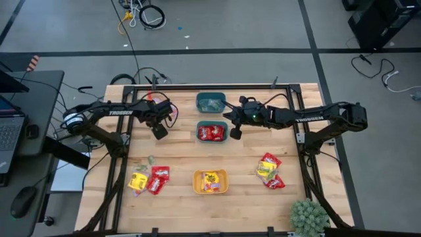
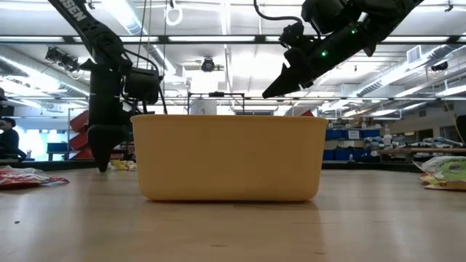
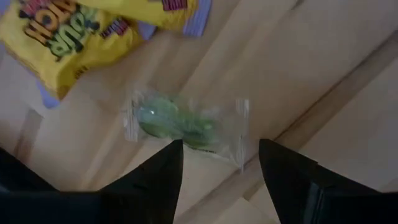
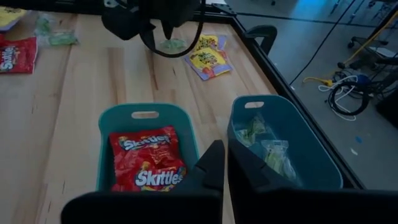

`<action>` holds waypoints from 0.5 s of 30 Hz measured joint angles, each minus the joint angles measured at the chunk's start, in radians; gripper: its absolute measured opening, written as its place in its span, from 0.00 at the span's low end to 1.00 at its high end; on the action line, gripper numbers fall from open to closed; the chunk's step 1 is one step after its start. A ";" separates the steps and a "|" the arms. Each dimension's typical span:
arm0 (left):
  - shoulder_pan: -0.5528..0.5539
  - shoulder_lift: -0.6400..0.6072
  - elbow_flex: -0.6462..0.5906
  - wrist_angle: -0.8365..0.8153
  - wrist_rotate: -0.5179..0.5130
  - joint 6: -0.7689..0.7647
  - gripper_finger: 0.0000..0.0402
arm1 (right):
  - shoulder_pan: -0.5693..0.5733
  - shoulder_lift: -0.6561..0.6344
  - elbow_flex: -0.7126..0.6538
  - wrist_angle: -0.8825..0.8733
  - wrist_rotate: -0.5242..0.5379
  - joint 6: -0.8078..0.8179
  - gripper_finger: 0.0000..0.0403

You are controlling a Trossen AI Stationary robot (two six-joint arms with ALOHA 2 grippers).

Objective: Sort candy
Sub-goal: Put the green gummy into the blue bin

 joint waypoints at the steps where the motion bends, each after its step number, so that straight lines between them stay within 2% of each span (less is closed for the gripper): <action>1: 0.000 0.000 -0.002 0.000 0.000 0.001 0.51 | 0.000 0.000 0.000 0.000 0.000 0.000 0.02; 5: -0.001 0.000 -0.002 0.004 0.000 0.001 0.39 | 0.000 0.000 0.000 0.000 0.000 0.000 0.01; 11: -0.001 -0.001 0.014 -0.010 0.001 0.030 0.05 | 0.000 0.000 0.000 0.000 0.000 0.000 0.01; 15: -0.003 -0.010 0.059 -0.039 0.001 0.052 0.02 | 0.000 0.000 0.000 0.000 0.000 0.000 0.00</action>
